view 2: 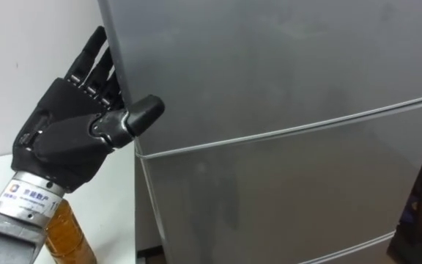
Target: Put the bottle in the upper fridge
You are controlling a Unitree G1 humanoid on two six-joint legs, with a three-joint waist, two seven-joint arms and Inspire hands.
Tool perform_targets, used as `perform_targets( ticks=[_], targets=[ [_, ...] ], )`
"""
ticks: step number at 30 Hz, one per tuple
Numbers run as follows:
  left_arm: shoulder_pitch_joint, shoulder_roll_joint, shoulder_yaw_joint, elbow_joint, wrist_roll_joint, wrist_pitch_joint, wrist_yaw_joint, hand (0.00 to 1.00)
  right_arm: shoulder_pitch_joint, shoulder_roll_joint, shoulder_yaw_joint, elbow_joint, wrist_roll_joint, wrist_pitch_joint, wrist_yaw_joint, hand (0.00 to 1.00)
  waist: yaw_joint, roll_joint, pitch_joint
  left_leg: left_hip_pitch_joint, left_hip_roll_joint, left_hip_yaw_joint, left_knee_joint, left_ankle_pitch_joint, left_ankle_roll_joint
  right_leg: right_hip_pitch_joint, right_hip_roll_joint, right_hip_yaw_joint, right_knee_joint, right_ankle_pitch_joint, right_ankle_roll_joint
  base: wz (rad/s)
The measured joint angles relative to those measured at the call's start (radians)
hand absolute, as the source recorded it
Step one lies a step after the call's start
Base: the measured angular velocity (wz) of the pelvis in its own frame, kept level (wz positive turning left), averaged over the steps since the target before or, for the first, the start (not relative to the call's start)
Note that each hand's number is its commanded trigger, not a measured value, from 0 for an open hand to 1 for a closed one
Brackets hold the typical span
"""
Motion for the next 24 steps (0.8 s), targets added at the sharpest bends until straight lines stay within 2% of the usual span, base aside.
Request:
perform_targets(
  ticks=[14,17,19,24],
  targets=[
    [0.011,-0.002,-0.03,-0.019,0.006,-0.004,-0.007,0.0,0.002,-0.001,0.006,-0.007,0.005,-0.001,-0.009,0.0,-0.001,0.003,-0.002,-0.025,-0.002,-0.03,0.017,0.0,0.0,-0.004,-0.003,-0.03,-0.001,0.0,0.0,0.06],
    [0.036,-0.005,-0.032,-0.041,0.024,-0.005,-0.025,0.0,0.009,-0.001,0.005,-0.014,0.004,-0.002,-0.011,0.0,0.0,0.005,-0.0037,-0.026,-0.002,-0.031,0.023,0.0,0.0,-0.008,-0.004,-0.036,-0.002,0.0,0.0,0.0],
    [0.056,-0.007,-0.029,-0.051,0.05,-0.007,-0.057,0.0,0.007,-0.002,0.004,-0.013,0.006,-0.006,-0.012,0.0,0.001,0.011,-0.0088,-0.031,-0.002,-0.031,0.023,0.0,0.0,-0.013,-0.005,-0.038,-0.002,0.0,0.0,0.0],
    [0.065,-0.02,-0.035,-0.051,0.058,-0.009,-0.088,0.0,0.011,-0.002,0.006,-0.011,0.014,-0.02,-0.01,0.0,0.003,0.012,-0.0096,-0.03,-0.002,-0.035,0.023,0.0,0.0,-0.002,-0.006,-0.048,0.0,0.0,0.0,0.03]
  ],
)
